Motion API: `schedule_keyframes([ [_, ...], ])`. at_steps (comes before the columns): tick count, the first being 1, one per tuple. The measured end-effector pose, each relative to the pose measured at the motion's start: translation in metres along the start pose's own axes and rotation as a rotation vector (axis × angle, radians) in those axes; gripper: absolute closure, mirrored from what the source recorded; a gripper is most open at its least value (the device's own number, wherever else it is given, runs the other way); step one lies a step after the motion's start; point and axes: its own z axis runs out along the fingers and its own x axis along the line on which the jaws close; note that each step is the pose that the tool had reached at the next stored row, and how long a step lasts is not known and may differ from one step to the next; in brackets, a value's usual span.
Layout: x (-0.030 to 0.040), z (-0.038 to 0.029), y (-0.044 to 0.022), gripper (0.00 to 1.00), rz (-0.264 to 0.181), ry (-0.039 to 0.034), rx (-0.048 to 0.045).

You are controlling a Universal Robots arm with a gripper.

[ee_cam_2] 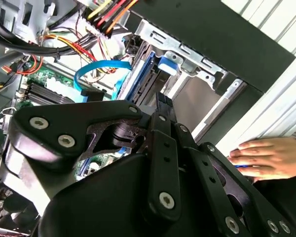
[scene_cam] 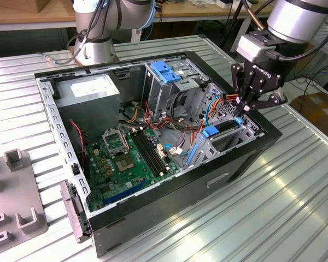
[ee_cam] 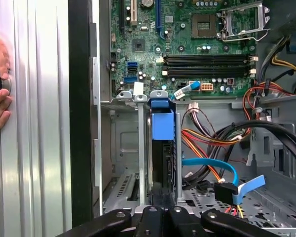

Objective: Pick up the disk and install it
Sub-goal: 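Insert the first disk wire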

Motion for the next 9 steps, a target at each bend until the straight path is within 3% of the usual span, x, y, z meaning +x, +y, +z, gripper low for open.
schedule_keyframes([
  [9, -0.0269, -0.0038, -0.0031, 0.89, 0.003, 0.0162, 0.0004],
])
